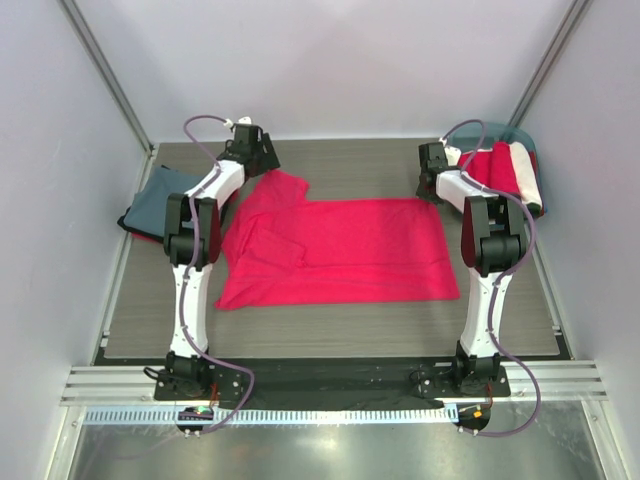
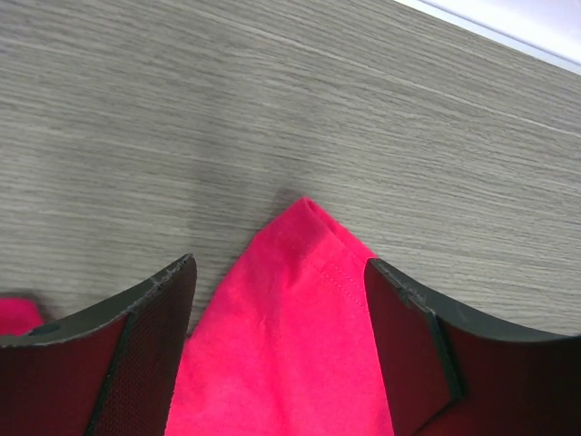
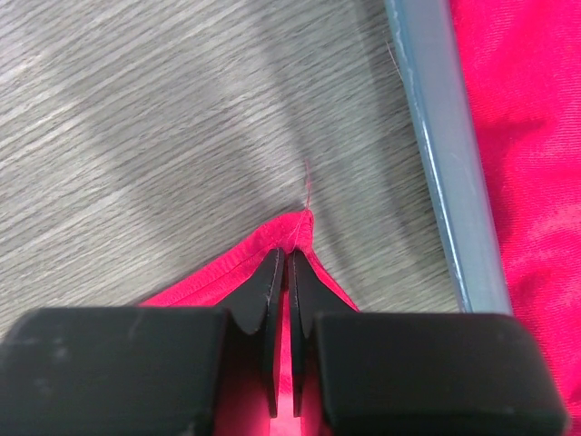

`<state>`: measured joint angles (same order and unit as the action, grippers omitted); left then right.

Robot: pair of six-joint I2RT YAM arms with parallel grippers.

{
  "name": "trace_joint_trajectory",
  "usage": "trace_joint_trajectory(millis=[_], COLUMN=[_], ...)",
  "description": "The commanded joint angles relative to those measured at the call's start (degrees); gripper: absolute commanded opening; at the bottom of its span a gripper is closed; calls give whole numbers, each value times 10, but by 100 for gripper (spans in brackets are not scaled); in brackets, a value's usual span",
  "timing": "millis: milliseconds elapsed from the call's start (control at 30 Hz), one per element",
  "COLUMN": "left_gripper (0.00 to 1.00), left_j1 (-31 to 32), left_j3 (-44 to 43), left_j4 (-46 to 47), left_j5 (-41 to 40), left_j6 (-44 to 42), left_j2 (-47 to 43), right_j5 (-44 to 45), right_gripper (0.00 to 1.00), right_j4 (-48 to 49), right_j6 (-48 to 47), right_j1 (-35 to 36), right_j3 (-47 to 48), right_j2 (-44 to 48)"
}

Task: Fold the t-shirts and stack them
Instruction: Fold the tshirt

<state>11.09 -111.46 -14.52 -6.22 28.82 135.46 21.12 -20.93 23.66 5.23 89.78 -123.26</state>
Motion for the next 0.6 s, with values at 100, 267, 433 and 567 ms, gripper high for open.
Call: trace_joint_trajectory(millis=[100,267,433,567], left_gripper=[72,64,59,54], left_j1=[-3,-3,-2,-2], left_j3=[-40,-68,-100,-124], left_j4=[-23,-39,-51,-57], left_j5=[14,17,27,30], left_j6=[-21,-25,-17,-15], left_j2=[13,40,74,93], right_j5=[15,11,11,10], right_gripper=[9,8,8,8], right_j4=[0,-2,-2,-3], right_j6=[-6,-5,-6,-8], right_j1=[-1,-1,-1,-1], right_j3=[15,14,13,12], right_j2=[7,7,7,10])
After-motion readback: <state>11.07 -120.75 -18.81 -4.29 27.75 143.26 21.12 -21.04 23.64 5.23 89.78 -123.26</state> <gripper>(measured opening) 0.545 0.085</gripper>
